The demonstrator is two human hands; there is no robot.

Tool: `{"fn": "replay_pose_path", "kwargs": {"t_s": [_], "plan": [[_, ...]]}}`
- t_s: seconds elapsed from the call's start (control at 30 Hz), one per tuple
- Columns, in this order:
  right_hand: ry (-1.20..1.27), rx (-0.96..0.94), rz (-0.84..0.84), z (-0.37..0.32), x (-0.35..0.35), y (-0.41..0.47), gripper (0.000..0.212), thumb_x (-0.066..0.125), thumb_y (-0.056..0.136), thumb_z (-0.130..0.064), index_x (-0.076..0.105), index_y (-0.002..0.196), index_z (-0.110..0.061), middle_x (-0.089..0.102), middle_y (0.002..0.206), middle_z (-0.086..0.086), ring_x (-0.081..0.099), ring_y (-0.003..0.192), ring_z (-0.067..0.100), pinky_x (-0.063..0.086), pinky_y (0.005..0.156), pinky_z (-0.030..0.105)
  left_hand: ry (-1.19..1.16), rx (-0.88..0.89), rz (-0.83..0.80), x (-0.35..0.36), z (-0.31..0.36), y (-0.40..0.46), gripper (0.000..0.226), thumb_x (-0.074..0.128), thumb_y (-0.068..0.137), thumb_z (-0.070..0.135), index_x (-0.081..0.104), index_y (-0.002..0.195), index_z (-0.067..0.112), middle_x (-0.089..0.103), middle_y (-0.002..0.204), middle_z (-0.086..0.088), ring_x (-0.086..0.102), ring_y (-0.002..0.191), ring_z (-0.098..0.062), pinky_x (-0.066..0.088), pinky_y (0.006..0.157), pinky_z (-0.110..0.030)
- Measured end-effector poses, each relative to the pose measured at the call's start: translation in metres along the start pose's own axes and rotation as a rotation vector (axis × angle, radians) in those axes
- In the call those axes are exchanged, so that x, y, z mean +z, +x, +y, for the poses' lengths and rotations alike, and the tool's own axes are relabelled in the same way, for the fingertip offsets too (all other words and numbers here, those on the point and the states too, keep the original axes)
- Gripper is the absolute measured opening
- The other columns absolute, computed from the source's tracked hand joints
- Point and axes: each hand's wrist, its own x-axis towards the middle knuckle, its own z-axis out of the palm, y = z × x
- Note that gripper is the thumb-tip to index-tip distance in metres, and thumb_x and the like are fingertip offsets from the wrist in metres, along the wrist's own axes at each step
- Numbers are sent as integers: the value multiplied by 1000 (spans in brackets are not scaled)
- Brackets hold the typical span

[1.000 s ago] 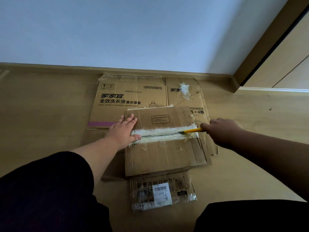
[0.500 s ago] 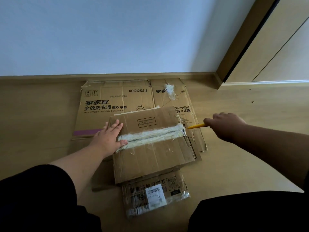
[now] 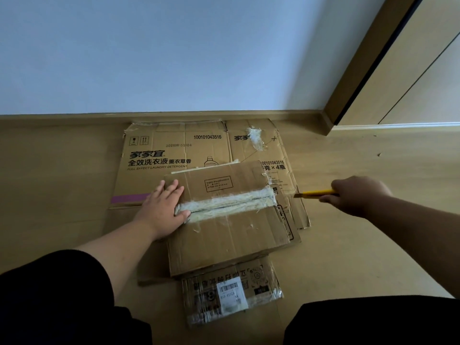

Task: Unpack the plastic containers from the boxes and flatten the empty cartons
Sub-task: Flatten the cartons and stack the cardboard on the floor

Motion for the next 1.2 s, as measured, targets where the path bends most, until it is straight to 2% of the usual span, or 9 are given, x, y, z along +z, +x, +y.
{"fn": "replay_pose_path", "kwargs": {"t_s": [0.1,0.23,0.43,0.53,0.63,0.77,1.0,1.13,1.2], "plan": [[26,-27,8,-22,-6,-3,53,37,90,-74,52,77,-26,59,70,-6,56,61,9,43,51,24,16,1,25,-2,4,0,76,38,96,58,10,158,24,-2,165,6,-10,152,-20,7,122,-46],[196,-151,-50,-42,-11,-4,41,39,96,-62,52,81,-26,58,72,-5,56,63,10,42,52,23,20,6,47,-2,7,1,75,39,95,58,15,157,24,1,166,3,-7,152,-20,8,123,-46],[317,-274,-49,-70,-9,0,25,40,103,-39,52,117,-22,55,81,-8,54,70,13,38,57,25,45,29,31,-5,5,2,81,38,92,67,14,157,24,0,166,4,-9,152,-19,7,123,-46],[365,-287,-27,-79,-9,2,35,41,104,-30,41,138,-22,54,88,-6,55,74,16,41,63,28,42,40,26,-7,5,2,85,38,91,70,13,157,23,0,166,4,-10,151,-18,6,123,-46],[381,-298,-44,-81,-6,3,42,43,104,-25,34,145,-21,51,87,-5,54,72,15,40,60,27,58,51,29,-7,7,4,86,37,90,71,13,157,23,0,166,3,-10,151,-19,5,123,-46],[395,-301,-84,-79,-3,1,36,41,105,-29,38,140,-22,50,81,-8,48,66,6,32,52,22,64,63,16,-8,10,6,87,38,90,72,12,157,23,0,165,3,-11,151,-20,3,122,-46],[321,-332,-99,-89,-29,8,19,44,103,-34,47,116,-21,48,76,-11,47,65,8,33,53,28,44,-10,-53,-23,19,-3,85,46,92,61,7,157,24,-11,165,-1,-13,150,-29,8,121,-51],[461,-282,-25,-110,-38,20,7,46,101,-31,47,103,-24,48,88,-4,51,84,18,37,65,29,-171,-174,-107,-27,19,-16,95,56,89,58,-1,157,24,-22,162,-5,-6,150,-37,14,119,-54],[501,-279,16,-121,-36,28,12,48,99,-32,53,105,-22,48,98,-2,49,91,18,43,76,32,-283,-249,-103,-24,15,-17,102,60,87,58,-7,156,24,-22,161,-7,0,150,-37,18,119,-56]]}}
